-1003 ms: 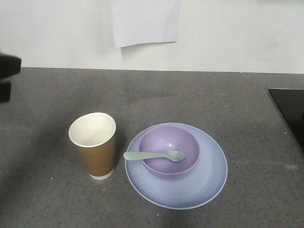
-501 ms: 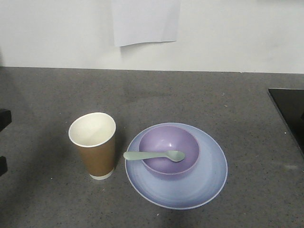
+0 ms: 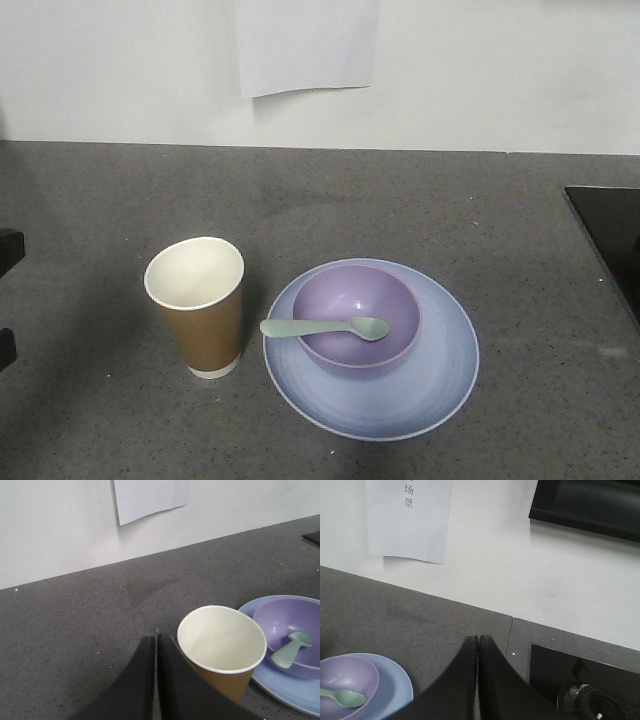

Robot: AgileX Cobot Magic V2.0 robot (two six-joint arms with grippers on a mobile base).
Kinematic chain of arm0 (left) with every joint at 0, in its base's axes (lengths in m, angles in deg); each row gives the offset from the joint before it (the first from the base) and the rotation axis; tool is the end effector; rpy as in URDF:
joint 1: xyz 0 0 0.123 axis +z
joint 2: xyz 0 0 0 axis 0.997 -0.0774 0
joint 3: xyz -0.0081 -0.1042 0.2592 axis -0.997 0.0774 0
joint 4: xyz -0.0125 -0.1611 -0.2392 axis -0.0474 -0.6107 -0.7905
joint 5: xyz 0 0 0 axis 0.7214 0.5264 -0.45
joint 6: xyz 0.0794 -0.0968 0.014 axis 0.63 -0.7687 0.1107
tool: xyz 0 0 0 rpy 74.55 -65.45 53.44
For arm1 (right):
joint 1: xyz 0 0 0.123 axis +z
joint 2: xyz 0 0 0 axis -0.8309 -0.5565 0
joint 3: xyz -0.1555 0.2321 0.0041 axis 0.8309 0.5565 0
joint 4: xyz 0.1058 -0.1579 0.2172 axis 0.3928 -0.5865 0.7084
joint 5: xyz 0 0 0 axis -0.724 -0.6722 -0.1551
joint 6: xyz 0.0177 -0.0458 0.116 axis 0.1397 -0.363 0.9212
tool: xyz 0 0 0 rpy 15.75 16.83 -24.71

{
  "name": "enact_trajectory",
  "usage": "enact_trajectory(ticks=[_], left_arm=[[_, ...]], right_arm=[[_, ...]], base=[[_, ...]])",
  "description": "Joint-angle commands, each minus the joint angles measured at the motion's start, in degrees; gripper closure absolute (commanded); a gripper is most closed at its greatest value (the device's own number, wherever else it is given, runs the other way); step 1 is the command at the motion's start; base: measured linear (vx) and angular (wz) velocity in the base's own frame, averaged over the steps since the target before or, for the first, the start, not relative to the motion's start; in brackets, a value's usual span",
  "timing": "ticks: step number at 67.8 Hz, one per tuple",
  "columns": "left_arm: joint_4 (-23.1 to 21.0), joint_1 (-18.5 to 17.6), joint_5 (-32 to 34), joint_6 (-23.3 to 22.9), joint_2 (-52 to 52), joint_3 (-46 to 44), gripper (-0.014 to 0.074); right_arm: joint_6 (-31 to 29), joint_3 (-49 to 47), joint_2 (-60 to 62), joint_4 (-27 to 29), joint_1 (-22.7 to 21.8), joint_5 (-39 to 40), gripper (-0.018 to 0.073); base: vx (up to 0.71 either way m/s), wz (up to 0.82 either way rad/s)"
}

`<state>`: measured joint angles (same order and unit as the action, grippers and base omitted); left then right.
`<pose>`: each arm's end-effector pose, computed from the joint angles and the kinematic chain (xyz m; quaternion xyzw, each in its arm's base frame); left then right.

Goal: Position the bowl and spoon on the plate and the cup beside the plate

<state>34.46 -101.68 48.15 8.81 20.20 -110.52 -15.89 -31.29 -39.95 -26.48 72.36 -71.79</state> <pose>0.2072 -0.0705 0.3253 0.1366 0.7961 -0.1147 0.5783 0.1316 0.0147 0.4668 -0.0969 0.7672 -0.0173 0.6338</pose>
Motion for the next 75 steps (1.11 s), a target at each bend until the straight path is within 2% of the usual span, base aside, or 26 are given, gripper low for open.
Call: enact_trajectory(ticks=[1, 11, 18, 24, 36, 48, 53, 67, 75], left_arm=[[-0.86, -0.07, 4.17, -0.17, 0.20, -1.50, 0.0604], [0.18, 0.12, 4.84, -0.06, 0.96, -0.66, 0.0604], [0.57, 1.27, 8.07, -0.20, 3.32, 4.18, 0.0604], [0.28, 2.25, 13.86, -0.27, 6.62, 11.33, 0.0604], [-3.05, 3.75, 27.41, -0.27, 16.06, 27.85, 0.0604], [-7.30, 5.92, 33.65, -0.27, 26.23, 39.07, 0.0604], [-7.83, 7.50, 28.16, 1.22, 30.60, 38.83, 0.0604], [-7.86, 12.59, 18.53, 6.03, 41.59, 38.91, 0.0604], [-8.00, 14.14, 16.50, 5.87, 40.69, 38.91, 0.0604]], right_arm=[[-0.10, -1.12, -0.93, -1.06, -0.08, 3.90, 0.0562], [-0.09, -1.12, -0.93, -1.06, -0.08, 3.95, 0.0562], [-0.14, -1.12, -0.93, -0.80, -0.08, 3.90, 0.0562], [-0.63, -1.12, -0.93, -0.39, -0.08, 3.90, 0.0562], [-0.63, -1.12, -0.93, -0.17, -0.08, 3.88, 0.0562], [-0.63, -1.12, -0.93, -0.17, -0.08, 3.88, 0.0562], [-0.63, -1.12, -0.93, -0.17, -0.08, 3.88, 0.0562], [-0.63, -1.12, -0.93, -0.17, -0.08, 3.89, 0.0562], [-0.63, -1.12, -0.81, -0.17, -0.08, 3.76, 0.0562]], base=[[0.00, 0.00], [0.00, 0.00], [0.00, 0.00], [0.00, 0.00], [0.00, 0.00], [0.00, 0.00], [0.00, 0.00], [0.00, 0.00], [0.00, 0.00]])
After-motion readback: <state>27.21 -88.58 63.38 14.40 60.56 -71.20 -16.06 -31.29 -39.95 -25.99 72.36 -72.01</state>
